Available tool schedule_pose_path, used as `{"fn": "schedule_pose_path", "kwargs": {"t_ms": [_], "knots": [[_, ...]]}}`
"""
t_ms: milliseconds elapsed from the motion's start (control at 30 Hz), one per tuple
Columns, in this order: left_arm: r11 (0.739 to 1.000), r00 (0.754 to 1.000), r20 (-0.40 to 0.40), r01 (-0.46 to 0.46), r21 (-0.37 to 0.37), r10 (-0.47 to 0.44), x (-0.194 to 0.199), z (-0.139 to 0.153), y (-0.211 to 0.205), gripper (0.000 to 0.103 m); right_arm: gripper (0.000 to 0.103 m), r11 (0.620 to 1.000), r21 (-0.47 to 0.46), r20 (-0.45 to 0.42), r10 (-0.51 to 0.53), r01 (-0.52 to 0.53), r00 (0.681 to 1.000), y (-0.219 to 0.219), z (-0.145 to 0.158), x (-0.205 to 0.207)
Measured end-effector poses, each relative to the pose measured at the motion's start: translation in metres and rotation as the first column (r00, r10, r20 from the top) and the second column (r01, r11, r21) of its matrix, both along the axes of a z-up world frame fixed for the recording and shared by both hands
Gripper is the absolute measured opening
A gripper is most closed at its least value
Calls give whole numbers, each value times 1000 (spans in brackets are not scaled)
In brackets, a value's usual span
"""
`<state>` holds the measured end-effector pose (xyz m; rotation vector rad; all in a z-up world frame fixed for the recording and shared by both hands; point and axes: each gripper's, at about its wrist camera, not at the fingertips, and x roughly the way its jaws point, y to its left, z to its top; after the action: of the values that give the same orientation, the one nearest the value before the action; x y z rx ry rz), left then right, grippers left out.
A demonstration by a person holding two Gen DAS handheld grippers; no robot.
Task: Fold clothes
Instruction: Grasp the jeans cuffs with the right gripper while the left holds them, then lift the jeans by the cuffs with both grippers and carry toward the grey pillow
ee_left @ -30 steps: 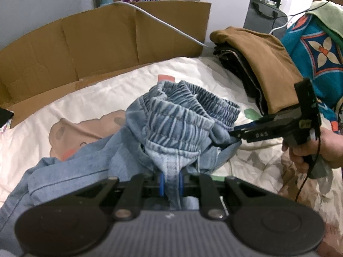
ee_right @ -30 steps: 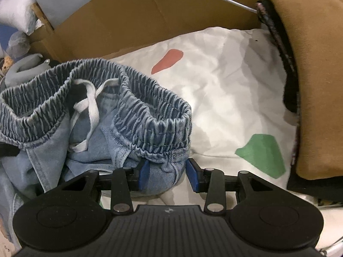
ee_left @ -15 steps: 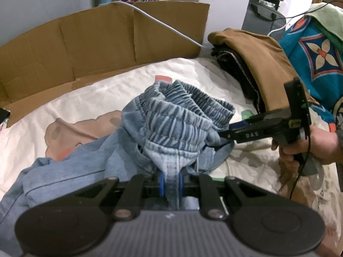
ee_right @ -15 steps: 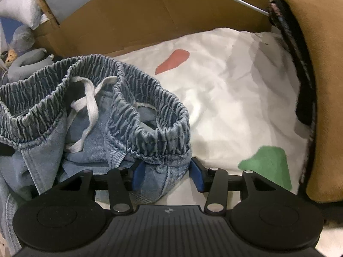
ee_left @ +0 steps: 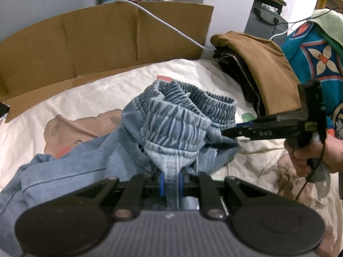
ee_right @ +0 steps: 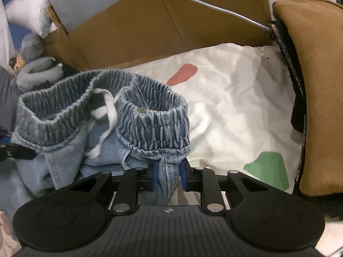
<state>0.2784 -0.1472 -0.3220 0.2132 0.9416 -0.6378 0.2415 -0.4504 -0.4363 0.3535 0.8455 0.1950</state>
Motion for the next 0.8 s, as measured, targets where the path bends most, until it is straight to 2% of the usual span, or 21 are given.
{"fn": "schedule_pose_path", "kwargs": {"t_ms": [233, 333, 367, 400, 533, 600, 700, 800], "knots": [[1000, 1000, -4, -6, -20, 5, 1, -1, 3, 13, 27, 991, 127, -7, 49, -48, 999, -12, -1, -4], [999, 1000, 0, 0, -39, 0, 1, -3, 4, 13, 41, 984, 155, 4, 84, -84, 996, -13, -3, -4], [999, 1000, 1, 1, -45, -1, 1, -5, 5, 13, 49, 981, 167, 8, 96, -96, 995, -12, -5, -3], [999, 1000, 0, 1, -53, -1, 2, -6, 5, 13, 51, 979, 172, 10, 108, -108, 994, -10, -7, -2], [996, 1000, -4, 2, -92, -3, 4, -13, 6, 13, 48, 981, 118, -8, 153, -151, 988, 3, -19, 6], [994, 1000, -12, 0, -112, -1, 6, -16, 9, 13, 28, 984, 104, -17, 148, -146, 989, 4, -24, 11], [990, 1000, -27, -13, -143, 9, 7, -18, 13, 13, 23, 979, 176, -43, 113, -104, 993, -8, -25, 15], [986, 999, -41, -31, -163, 25, 9, -18, 17, 13, 26, 966, 250, -65, 90, -71, 994, -17, -22, 16]]}}
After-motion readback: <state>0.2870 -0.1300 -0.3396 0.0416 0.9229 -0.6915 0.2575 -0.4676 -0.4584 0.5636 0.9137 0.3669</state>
